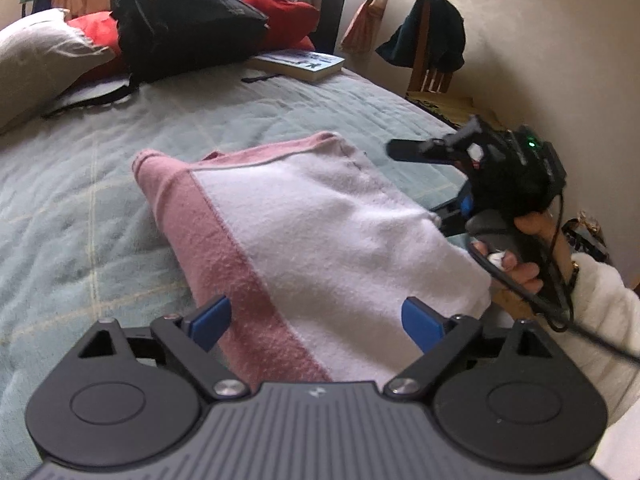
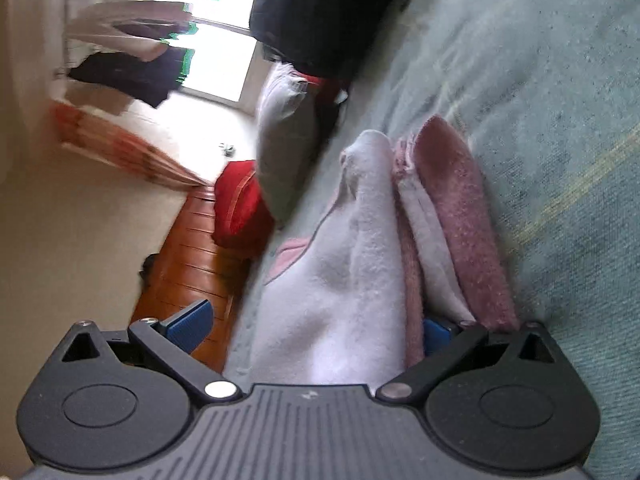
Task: Fold clothes
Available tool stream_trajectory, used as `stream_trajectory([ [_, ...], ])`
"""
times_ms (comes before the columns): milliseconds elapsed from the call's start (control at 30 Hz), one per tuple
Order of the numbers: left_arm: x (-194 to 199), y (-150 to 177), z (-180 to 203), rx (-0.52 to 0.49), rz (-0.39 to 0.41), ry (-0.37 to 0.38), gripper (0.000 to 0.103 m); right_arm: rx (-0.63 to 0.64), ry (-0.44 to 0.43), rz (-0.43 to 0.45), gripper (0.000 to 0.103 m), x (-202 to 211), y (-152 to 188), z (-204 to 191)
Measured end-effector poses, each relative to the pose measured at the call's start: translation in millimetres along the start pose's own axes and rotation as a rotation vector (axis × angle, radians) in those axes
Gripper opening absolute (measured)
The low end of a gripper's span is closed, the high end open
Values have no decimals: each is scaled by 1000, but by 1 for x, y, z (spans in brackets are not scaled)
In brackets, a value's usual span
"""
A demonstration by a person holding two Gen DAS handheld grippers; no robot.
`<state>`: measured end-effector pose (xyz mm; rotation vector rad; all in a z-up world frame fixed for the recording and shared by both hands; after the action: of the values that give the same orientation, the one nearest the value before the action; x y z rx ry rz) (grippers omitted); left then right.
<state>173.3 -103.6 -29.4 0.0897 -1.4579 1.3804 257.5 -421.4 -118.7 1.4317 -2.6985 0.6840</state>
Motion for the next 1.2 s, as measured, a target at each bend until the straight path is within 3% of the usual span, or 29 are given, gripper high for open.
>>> stream_trajectory([
  [67, -2, 2, -1, 7, -3, -1, 92, 19, 39, -3, 74, 5, 2, 3],
  [100, -2, 3, -3, 19, -5, -2, 92, -2, 46, 2, 66, 9, 2, 10],
  [167, -2, 4, -4, 30, -6, -4, 92, -146, 25, 14, 39, 18, 1, 27],
  [200, -1, 4, -4, 33, -5, -4, 92, -218, 15, 20, 39, 22, 1, 36],
  [233, 0, 4, -4, 28, -3, -4, 92, -214, 20, 18, 45, 23, 1, 31],
  [267, 2, 5, -4, 22, -1, -3, 92, -154, 50, 5, 55, 19, 2, 20],
  [333, 3, 4, -4, 21, 1, -4, 92, -34, 109, -20, 63, 11, 4, -2],
  [400, 4, 3, -4, 23, 4, -5, 92, 19, 147, -30, 49, 2, 5, 0],
  [433, 5, 2, -3, 19, 4, -9, 92, -2, 161, -24, 24, 4, 4, 6],
  [500, 5, 2, 0, 11, 2, -12, 92, -94, 112, -4, 23, 12, 4, 22],
  [667, 2, 2, 2, -2, -4, -16, 92, 5, 189, 29, 25, 17, 7, -7],
  [800, 4, 3, 2, -9, -3, -25, 92, 81, 167, 63, 25, 31, 0, -38],
  [1167, 1, 4, -4, 0, -16, -36, 92, 49, 281, 75, 25, 48, 9, -11],
  [1200, 2, 3, -4, -1, -16, -34, 92, 89, 287, 76, 24, 48, 11, -19],
])
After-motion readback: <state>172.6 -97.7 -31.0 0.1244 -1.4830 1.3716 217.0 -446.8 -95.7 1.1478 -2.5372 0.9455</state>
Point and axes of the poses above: each gripper's, at about its wrist camera, not at the fingertips, and x roughly against the way its jaws point, z to its right, y to its underside, the point moved 1 cm from there along -x, roughly the way its jaws point, and after that the axes turned 4 degrees about x, right-handed, at the moved point
